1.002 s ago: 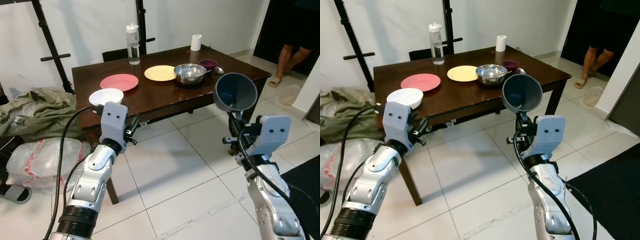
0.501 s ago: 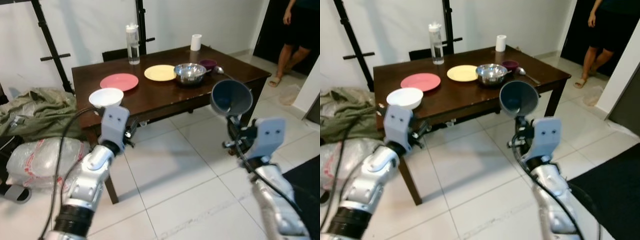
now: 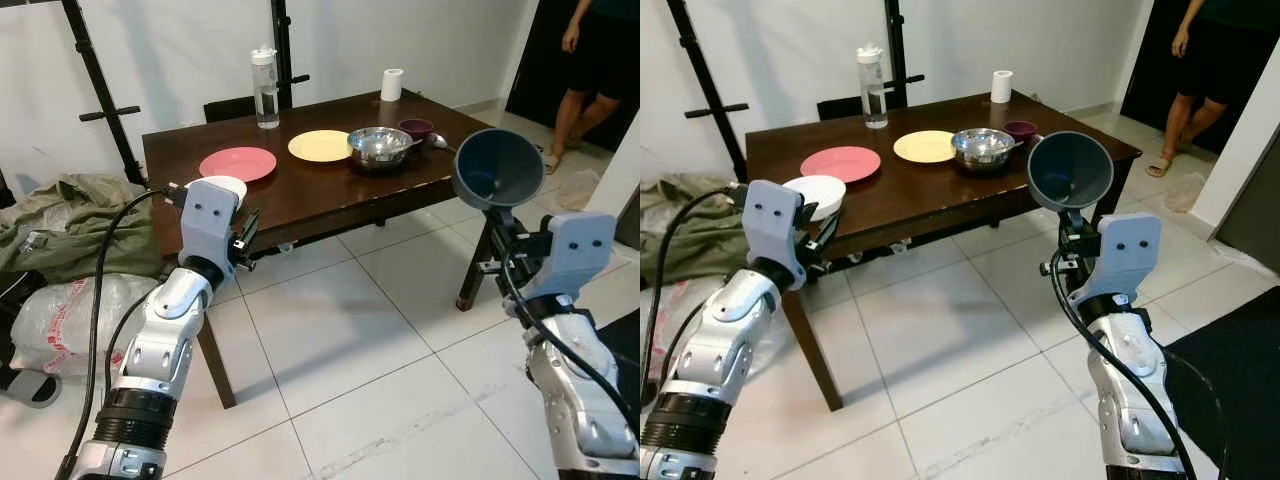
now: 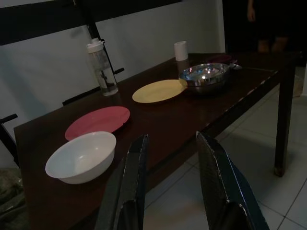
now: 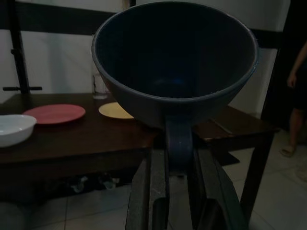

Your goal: Setting the table

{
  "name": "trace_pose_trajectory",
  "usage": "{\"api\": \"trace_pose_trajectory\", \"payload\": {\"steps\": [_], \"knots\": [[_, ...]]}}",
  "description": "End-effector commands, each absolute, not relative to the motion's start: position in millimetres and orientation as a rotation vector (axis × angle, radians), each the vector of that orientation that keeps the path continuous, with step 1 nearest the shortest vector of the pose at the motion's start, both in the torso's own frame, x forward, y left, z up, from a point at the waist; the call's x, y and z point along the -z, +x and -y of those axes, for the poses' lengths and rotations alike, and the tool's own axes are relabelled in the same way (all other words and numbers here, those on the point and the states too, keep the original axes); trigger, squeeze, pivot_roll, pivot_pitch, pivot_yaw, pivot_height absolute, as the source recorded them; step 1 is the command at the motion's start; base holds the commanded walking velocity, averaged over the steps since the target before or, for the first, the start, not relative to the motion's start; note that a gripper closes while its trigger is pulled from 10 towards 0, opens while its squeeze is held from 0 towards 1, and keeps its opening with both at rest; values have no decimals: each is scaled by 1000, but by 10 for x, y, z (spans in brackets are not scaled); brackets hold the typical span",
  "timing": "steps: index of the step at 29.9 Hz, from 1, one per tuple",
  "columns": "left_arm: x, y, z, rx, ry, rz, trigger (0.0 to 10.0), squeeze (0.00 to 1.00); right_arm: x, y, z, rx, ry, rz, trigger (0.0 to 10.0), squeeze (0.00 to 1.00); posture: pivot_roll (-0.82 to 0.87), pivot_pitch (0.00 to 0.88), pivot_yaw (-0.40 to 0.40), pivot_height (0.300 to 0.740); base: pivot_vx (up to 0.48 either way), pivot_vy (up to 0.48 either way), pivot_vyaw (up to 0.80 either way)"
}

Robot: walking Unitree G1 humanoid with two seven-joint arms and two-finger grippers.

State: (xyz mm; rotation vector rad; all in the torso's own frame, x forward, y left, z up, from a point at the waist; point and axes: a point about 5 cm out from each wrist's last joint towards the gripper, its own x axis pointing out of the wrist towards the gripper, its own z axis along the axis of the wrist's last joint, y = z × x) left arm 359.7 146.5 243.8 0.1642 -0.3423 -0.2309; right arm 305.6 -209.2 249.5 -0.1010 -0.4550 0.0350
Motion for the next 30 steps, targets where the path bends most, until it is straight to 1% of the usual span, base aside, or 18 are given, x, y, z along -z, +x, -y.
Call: {"api": "trace_pose_trajectory", "payload": {"steps": [1,2,6,8,9,11,16,17,18,19,21,22,24,26,27,28,29,30], "knots": [[-2464,3610,-1526,196,148,351,10000,0,-2438,3100,2031,-49,-65,430,10000,0,-45,42,96,740,0,0,0],[-2449,3623,-1541,182,143,349,10000,0,-2377,3129,2029,-44,-52,405,10000,0,-45,42,96,740,0,0,0],[-2492,3658,-1545,164,108,352,10000,0,-2616,3063,2146,48,-40,505,10000,0,-58,42,99,740,0,0,0],[-2486,3660,-1531,172,103,349,10000,0,-2621,3056,2206,74,-37,506,10000,0,-58,42,99,740,0,0,0],[-2419,3658,-1494,185,124,327,10000,0,-2486,3050,2295,102,-62,453,10000,0,-64,44,105,740,0,0,0],[-2374,3627,-1442,211,137,321,10000,0,-2366,3031,2244,63,-85,412,10000,0,-61,42,104,740,0,0,0],[-2285,3596,-1406,243,170,302,10000,0,-2295,3022,2150,20,-115,390,10000,0,-61,40,102,740,0,0,0],[-2242,3585,-1399,276,234,299,10000,0,-2274,3028,2115,4,-141,378,10000,0,-61,40,102,740,0,0,0],[-2276,3597,-1380,351,329,312,10000,0,-2282,3050,2117,4,-182,371,10000,0,-45,45,100,740,0,0,0],[-2385,3691,-1383,440,444,294,10000,0,-2321,3108,2162,25,-222,357,10000,0,-25,49,102,740,0,0,0],[-2444,3765,-1371,504,492,250,10000,0,-2340,3140,2201,42,-231,354,10000,0,-19,54,102,740,0,0,0],[-2444,3765,-1371,504,492,250,10000,0,-2340,3140,2201,42,-231,354,10000,0,-19,54,102,740,0,0,0],[-2344,3787,-1382,530,546,203,10000,0,-2323,3139,2219,38,-275,343,10000,0,-49,61,109,740,0,0,0],[-2339,3774,-1400,524,519,207,10000,0,-2374,3130,2217,34,-251,357,10000,0,-58,65,111,740,0,0,0],[-2356,3761,-1409,509,441,214,10000,0,-2430,3119,2218,31,-239,376,10000,0,-74,67,112,740,0,0,0],[-2356,3761,-1409,509,441,214,10000,0,-2430,3119,2218,31,-239,376,10000,0,-74,67,112,740,0,0,0],[-2366,3756,-1405,489,385,223,10000,0,-2460,3121,2234,34,-230,384,10000,0,-73,59,112,740,0,0,0],[-2366,3756,-1405,489,385,223,10000,0,-2460,3121,2234,34,-230,384,10000,0,-73,59,112,740,0,0,0]]}}
